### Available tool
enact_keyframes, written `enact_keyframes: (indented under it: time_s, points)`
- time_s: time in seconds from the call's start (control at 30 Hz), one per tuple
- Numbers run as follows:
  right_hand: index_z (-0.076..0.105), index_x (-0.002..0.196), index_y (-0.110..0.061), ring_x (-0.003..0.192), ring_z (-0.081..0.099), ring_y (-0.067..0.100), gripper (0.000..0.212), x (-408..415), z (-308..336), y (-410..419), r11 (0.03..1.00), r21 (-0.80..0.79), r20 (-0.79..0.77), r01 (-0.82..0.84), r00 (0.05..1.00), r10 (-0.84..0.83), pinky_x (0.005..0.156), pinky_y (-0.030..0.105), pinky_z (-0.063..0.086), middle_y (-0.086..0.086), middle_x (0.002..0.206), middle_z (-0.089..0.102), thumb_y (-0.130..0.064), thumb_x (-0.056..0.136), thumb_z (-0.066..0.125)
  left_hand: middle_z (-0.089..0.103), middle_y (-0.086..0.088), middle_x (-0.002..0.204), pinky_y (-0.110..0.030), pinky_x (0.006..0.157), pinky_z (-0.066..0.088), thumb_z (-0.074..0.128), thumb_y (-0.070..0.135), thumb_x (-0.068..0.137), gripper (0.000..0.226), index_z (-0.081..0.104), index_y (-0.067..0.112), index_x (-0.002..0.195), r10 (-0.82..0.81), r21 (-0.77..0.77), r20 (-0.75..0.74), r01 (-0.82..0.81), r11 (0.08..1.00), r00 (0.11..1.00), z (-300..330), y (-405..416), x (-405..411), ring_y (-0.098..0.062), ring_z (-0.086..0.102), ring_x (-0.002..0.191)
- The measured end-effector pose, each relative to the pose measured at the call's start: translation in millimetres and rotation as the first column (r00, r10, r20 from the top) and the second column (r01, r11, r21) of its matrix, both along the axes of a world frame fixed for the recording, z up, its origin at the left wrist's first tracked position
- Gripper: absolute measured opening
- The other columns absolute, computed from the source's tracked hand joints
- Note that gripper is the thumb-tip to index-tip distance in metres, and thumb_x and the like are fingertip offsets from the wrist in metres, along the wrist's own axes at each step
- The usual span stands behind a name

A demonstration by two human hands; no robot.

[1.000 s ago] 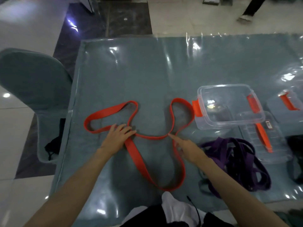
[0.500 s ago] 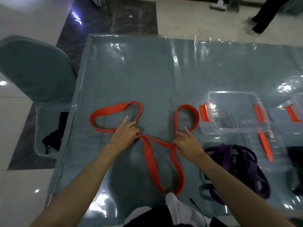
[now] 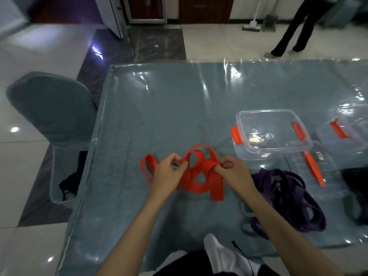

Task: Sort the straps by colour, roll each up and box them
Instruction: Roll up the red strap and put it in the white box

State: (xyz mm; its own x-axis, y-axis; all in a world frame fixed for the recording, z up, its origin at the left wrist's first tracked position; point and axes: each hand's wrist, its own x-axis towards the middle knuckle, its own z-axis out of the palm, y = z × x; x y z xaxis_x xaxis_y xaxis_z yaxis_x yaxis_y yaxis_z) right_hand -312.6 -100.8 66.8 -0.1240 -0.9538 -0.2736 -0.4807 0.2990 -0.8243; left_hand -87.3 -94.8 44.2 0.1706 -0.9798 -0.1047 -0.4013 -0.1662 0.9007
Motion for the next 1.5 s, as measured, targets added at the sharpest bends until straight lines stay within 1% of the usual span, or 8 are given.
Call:
enact_keyframes:
  time_s: [0.13, 0.3, 0.43, 0.73, 0.97, 1.27, 1.4, 1.5]
  points:
    - [0.065, 0.086, -0.008, 0.074, 0.068, 0.018, 0.016, -13.1, 40.4, 27.6, 0.995, -0.013, 0.283, 0.100, 0.955, -0.092, 0.063, 0.045, 0.064, 0.004, 0.079, 0.066, -0.004, 0.087, 0.080, 0.065, -0.007, 0.079, -0.048, 0.069, 0.055, 0.080, 0.013, 0.092, 0.020, 0.065, 0.020, 0.081, 0.085, 0.108, -0.418, -0.044, 0.993, 0.904, 34.9, 22.6, -29.1, -0.025, 0.063, 0.076]
    - [0.066, 0.081, -0.020, 0.074, 0.072, 0.020, 0.019, -58.4, 77.6, 65.9, 0.979, 0.024, 0.581, 0.202, 0.794, -0.178, 0.050, 0.034, 0.061, 0.009, 0.086, 0.069, -0.007, 0.089, 0.078, 0.074, 0.005, 0.080, -0.032, 0.051, 0.056, 0.089, 0.030, 0.081, 0.018, 0.071, 0.033, 0.080, -0.037, 0.055, -0.573, 0.084, 0.995, 0.819, 79.4, 55.3, -90.1, -0.015, 0.068, 0.069]
    - [0.070, 0.080, -0.024, 0.075, 0.073, 0.024, 0.010, -117.5, 100.2, 95.6, 0.957, -0.019, 0.647, 0.289, 0.733, -0.209, 0.049, 0.033, 0.061, 0.013, 0.091, 0.068, -0.018, 0.080, 0.079, 0.075, 0.005, 0.084, -0.046, 0.072, 0.062, 0.088, 0.037, 0.076, 0.019, 0.071, 0.033, 0.082, -0.151, 0.007, -0.584, 0.190, 0.982, 0.798, 106.9, 72.1, -149.7, -0.013, 0.073, 0.080]
    - [0.059, 0.082, -0.021, 0.043, 0.057, 0.008, 0.016, -293.0, 122.0, 146.8, 0.855, 0.002, 0.806, 0.518, 0.505, -0.308, 0.036, 0.019, 0.043, -0.001, 0.061, 0.062, -0.011, 0.091, 0.067, 0.068, 0.008, 0.079, -0.029, 0.054, 0.057, 0.093, 0.026, 0.074, 0.024, 0.071, 0.032, 0.082, -0.304, -0.044, -0.653, 0.366, 0.930, 0.693, 150.6, 97.6, -336.7, -0.008, 0.066, 0.067]
    - [0.065, 0.078, -0.025, 0.050, 0.057, 0.013, 0.016, -438.6, 142.6, 185.8, 0.829, -0.028, 0.849, 0.559, 0.451, -0.275, 0.044, 0.024, 0.048, 0.002, 0.066, 0.063, -0.022, 0.083, 0.080, 0.069, 0.002, 0.086, -0.039, 0.065, 0.062, 0.089, 0.032, 0.076, 0.019, 0.072, 0.032, 0.087, -0.399, -0.078, -0.629, 0.456, 0.886, 0.667, 165.8, 103.4, -494.0, -0.015, 0.069, 0.078]
    - [0.055, 0.087, -0.020, 0.062, 0.063, 0.016, 0.018, -595.4, 120.3, 213.8, 0.658, 0.049, 0.865, 0.752, 0.297, -0.404, 0.054, 0.028, 0.052, 0.003, 0.072, 0.068, -0.008, 0.098, 0.064, 0.070, -0.003, 0.089, -0.063, 0.085, 0.058, 0.087, 0.033, 0.074, 0.022, 0.073, 0.028, 0.091, -0.502, -0.006, -0.581, 0.614, 0.789, 0.640, 158.4, 106.8, -675.3, -0.021, 0.071, 0.086]
    - [0.058, 0.089, -0.019, 0.068, 0.069, 0.021, 0.017, -669.5, 109.9, 216.7, 0.621, 0.069, 0.853, 0.781, 0.277, -0.442, 0.054, 0.030, 0.055, 0.010, 0.081, 0.071, -0.006, 0.095, 0.068, 0.073, -0.004, 0.093, -0.062, 0.089, 0.059, 0.087, 0.032, 0.074, 0.019, 0.074, 0.031, 0.087, -0.501, 0.039, -0.600, 0.648, 0.761, 0.624, 148.6, 99.0, -754.6, -0.026, 0.073, 0.094]
    - [0.059, 0.086, -0.023, 0.061, 0.065, 0.015, 0.019, -730.0, 106.2, 207.1, 0.608, 0.058, 0.851, 0.792, 0.279, -0.445, 0.046, 0.023, 0.049, 0.005, 0.079, 0.070, -0.008, 0.094, 0.069, 0.072, -0.004, 0.093, -0.046, 0.072, 0.066, 0.088, 0.032, 0.073, 0.020, 0.074, 0.031, 0.088, -0.493, 0.043, -0.627, 0.659, 0.751, 0.603, 142.9, 85.1, -818.0, -0.021, 0.072, 0.090]
